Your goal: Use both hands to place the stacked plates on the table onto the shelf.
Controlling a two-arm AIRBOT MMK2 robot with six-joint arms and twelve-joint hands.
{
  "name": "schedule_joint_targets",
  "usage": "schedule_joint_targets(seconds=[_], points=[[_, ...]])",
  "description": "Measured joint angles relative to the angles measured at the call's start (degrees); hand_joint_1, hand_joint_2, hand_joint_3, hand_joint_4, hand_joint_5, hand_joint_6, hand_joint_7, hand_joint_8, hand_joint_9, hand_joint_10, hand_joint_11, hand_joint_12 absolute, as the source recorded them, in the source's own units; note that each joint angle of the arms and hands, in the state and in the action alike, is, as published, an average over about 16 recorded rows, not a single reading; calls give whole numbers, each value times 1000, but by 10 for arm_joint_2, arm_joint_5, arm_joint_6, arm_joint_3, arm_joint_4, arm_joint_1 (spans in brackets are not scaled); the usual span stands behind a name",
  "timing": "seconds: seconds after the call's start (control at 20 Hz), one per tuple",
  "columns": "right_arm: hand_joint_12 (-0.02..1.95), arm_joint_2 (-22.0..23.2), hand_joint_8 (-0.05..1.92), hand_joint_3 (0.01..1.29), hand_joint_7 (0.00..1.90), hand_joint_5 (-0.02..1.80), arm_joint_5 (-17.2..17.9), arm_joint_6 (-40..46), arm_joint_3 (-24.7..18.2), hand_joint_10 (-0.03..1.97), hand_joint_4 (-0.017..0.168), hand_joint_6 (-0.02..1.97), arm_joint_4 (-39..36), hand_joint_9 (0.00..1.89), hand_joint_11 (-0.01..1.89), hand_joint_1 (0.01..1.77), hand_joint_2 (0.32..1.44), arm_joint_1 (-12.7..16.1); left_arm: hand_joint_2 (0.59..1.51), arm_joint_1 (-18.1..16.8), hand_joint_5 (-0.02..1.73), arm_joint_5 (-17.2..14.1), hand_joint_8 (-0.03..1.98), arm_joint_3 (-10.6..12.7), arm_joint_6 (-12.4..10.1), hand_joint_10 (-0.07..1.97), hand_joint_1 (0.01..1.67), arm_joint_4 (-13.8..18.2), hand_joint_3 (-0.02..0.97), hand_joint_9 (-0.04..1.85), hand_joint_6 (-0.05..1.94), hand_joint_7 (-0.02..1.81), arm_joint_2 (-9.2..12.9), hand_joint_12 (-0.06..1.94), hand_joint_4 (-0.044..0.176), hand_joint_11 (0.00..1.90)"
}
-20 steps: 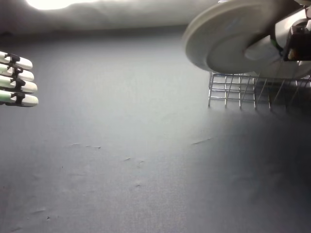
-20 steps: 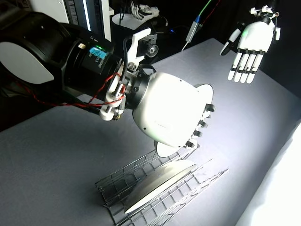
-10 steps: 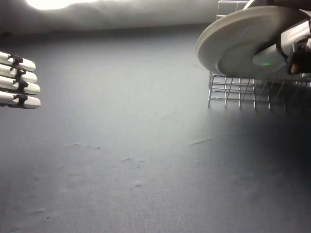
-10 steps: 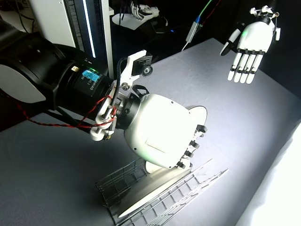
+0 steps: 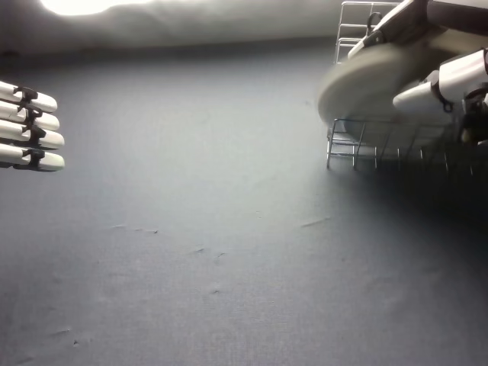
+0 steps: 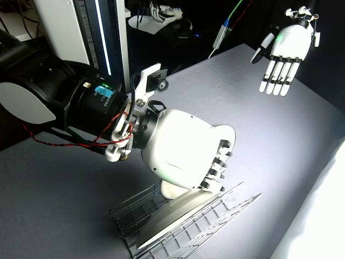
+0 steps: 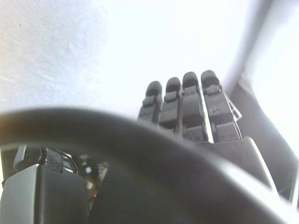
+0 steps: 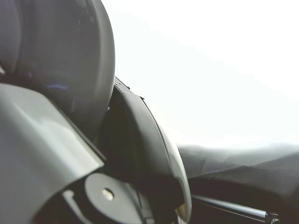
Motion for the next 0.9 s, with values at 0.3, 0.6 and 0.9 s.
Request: schedule_joint_targets(seconds=[0.3, 0.6, 0.9], points=[[1372, 1, 92, 16, 786, 713, 22, -2, -1, 418, -6, 126, -25, 612, 244, 1191, 1042, -9, 1153, 0, 33, 0, 12, -3, -2, 9, 12, 0, 3, 21, 4, 18, 0, 5, -2, 14], [1254, -1, 12, 17, 591, 555, 54, -5, -2, 266, -4, 33, -86, 460, 96, 1040, 1023, -1, 1153, 0, 32, -2, 12, -12, -7, 8, 12, 0, 2, 21, 4, 22, 0, 5, -1, 14], [961, -4, 2, 16, 350, 321, 116, -10, -3, 141, -1, 14, -232, 289, 18, 850, 983, 13, 1154, 1, 41, -4, 11, -26, -18, 8, 12, 0, 2, 21, 3, 27, 1, 5, -1, 14]])
